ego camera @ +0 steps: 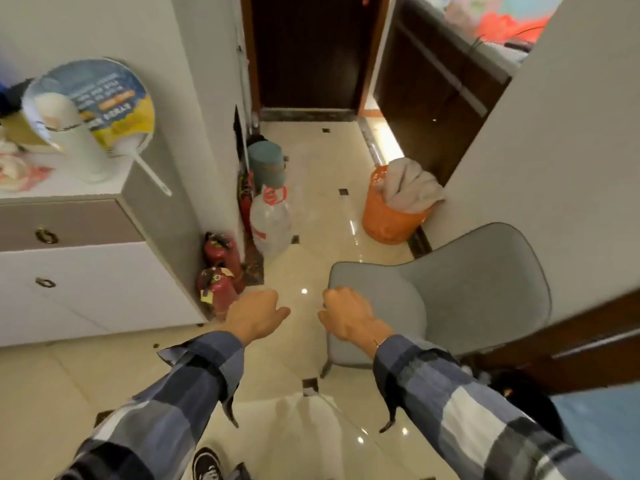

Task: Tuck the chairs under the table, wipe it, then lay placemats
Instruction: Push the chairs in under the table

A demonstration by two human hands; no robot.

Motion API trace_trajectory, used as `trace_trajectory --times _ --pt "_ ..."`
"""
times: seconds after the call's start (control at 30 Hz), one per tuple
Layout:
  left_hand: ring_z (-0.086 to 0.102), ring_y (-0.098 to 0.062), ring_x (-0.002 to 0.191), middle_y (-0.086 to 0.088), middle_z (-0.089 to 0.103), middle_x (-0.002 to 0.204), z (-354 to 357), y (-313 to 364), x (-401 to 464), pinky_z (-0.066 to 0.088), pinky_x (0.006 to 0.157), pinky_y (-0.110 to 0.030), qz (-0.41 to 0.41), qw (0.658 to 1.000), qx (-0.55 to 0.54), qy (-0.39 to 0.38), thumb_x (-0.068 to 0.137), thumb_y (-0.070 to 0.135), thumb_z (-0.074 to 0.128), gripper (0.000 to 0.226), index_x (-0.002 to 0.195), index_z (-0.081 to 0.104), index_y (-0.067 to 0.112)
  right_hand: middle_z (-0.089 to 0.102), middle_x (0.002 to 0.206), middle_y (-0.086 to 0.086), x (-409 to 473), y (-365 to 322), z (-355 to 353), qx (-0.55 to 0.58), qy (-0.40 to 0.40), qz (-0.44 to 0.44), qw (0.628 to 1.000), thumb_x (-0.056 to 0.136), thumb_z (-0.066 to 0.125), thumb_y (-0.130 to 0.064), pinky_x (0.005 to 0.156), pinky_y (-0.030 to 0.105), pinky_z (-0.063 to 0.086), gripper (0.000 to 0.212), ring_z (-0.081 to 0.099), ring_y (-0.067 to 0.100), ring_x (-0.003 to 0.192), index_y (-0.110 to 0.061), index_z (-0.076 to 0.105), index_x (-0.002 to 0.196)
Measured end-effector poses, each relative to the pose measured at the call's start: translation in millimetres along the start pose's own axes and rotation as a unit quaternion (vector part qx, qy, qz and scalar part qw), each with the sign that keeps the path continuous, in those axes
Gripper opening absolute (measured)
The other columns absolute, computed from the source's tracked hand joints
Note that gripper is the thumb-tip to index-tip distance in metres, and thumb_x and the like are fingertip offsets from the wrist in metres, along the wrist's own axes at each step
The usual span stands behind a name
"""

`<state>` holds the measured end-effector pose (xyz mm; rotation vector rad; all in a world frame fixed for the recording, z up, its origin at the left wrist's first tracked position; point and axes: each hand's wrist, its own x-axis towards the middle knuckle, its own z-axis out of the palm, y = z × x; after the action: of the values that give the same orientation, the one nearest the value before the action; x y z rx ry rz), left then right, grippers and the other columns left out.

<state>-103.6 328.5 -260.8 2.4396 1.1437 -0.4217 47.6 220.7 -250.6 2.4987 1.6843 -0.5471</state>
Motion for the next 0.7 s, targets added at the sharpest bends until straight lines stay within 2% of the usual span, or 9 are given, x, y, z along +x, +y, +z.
trace_trajectory --times 0.13,0.27,0.4,0.47,0.57,0.7 --pt "0.061 -0.033 0.104 -0.01 0.064 0.116 10.9 116.2 23.1 0.041 0.071 -0.034 0.059 0.998 0.02 -0.012 0.099 0.048 0.046 0.042 0.114 0.059 0.011 0.059 0.122 0.015 -35.5 111.8 -8.6 -0.002 0.004 0.074 0.997 0.097 0.049 -0.027 0.088 0.039 0.046 0.032 0.057 0.033 0.11 -0.007 0.056 0.121" --pt "0.06 -0.034 0.104 -0.013 0.063 0.118 15.9 194.5 47.2 0.045 0.076 -0.036 0.105 0.993 0.029 -0.041 0.099 0.046 0.046 0.039 0.113 0.058 0.011 0.059 0.121 0.014 -52.7 185.3 -12.8 0.002 0.018 0.129 0.991 0.096 0.048 -0.021 0.089 0.04 0.047 0.028 0.056 0.033 0.111 -0.009 0.058 0.118" --pt "0.058 -0.033 0.108 -0.014 0.06 0.122 14.7 250.5 71.5 0.041 0.075 -0.034 0.136 0.989 0.046 -0.046 0.102 0.042 0.044 0.042 0.122 0.055 0.007 0.056 0.123 0.015 -61.5 244.3 -17.5 -0.011 0.035 0.149 0.988 0.096 0.047 -0.02 0.093 0.042 0.045 0.031 0.052 0.033 0.114 -0.008 0.055 0.124" --pt "0.058 -0.034 0.105 -0.015 0.061 0.118 19.4 279.4 87.7 0.039 0.073 -0.033 0.152 0.986 0.043 -0.057 0.102 0.04 0.045 0.04 0.117 0.056 0.005 0.053 0.124 0.016 -64.1 279.9 -20.9 -0.023 0.033 0.155 0.987 0.096 0.046 -0.012 0.095 0.043 0.043 0.031 0.049 0.034 0.115 -0.006 0.053 0.125" --pt "0.057 -0.03 0.092 -0.015 0.062 0.11 33.7 323.2 114.7 0.041 0.072 -0.035 0.168 0.982 0.03 -0.077 0.102 0.039 0.047 0.035 0.106 0.056 0.006 0.052 0.124 0.017 -64.7 336.1 -26.2 -0.045 0.021 0.167 0.985 0.091 0.048 0.001 0.094 0.043 0.043 0.032 0.049 0.035 0.114 -0.005 0.051 0.123" --pt "0.062 -0.033 0.097 -0.014 0.064 0.109 43.7 385.7 148.4 0.05 0.078 -0.038 0.184 0.978 0.022 -0.093 0.101 0.039 0.049 0.035 0.109 0.059 0.007 0.049 0.13 0.016 -62.8 401.5 -34.1 -0.079 -0.021 0.176 0.981 0.092 0.046 0.0 0.101 0.042 0.04 0.037 0.045 0.035 0.121 -0.005 0.047 0.128"
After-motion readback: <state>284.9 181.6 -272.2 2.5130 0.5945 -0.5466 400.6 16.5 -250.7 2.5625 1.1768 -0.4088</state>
